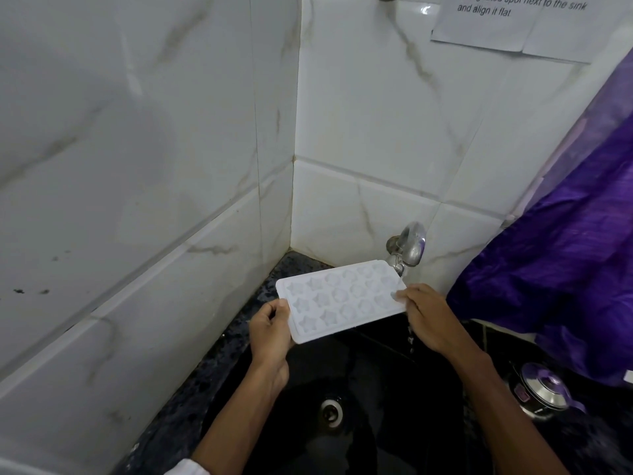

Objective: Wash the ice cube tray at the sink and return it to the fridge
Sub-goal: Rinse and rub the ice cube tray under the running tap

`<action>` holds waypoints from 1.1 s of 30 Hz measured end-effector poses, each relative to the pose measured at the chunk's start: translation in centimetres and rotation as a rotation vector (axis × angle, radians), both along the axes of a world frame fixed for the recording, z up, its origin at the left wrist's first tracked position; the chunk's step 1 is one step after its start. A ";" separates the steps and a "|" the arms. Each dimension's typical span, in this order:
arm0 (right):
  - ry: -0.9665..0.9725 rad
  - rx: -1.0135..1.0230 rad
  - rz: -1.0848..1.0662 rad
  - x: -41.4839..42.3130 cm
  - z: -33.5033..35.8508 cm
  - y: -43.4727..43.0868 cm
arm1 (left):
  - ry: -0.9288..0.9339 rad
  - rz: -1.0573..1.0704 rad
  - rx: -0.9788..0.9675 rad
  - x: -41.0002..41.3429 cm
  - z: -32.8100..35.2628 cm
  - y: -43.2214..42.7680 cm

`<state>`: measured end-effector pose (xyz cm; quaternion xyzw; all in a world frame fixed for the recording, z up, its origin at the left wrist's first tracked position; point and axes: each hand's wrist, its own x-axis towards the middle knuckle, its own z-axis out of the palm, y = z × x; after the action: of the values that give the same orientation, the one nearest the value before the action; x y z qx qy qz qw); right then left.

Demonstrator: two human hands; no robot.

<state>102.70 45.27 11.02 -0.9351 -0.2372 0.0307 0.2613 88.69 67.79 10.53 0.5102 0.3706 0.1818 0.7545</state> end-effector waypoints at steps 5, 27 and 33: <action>0.014 -0.007 0.009 -0.1 -0.4 0.1 | -0.001 0.008 -0.001 0.0 0.0 0.1; 0.272 0.412 -0.298 -2.6 -2.8 -1.1 | 0.081 -0.096 0.051 -1.8 -2.7 1.2; 0.313 0.379 -0.337 -4.6 -5.0 -1.9 | 0.126 -0.165 0.064 -3.0 -4.8 0.8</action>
<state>98.15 43.33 6.01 -0.8798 -0.0372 0.0859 0.4661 85.74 68.54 5.70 0.5733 0.3681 0.0984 0.7254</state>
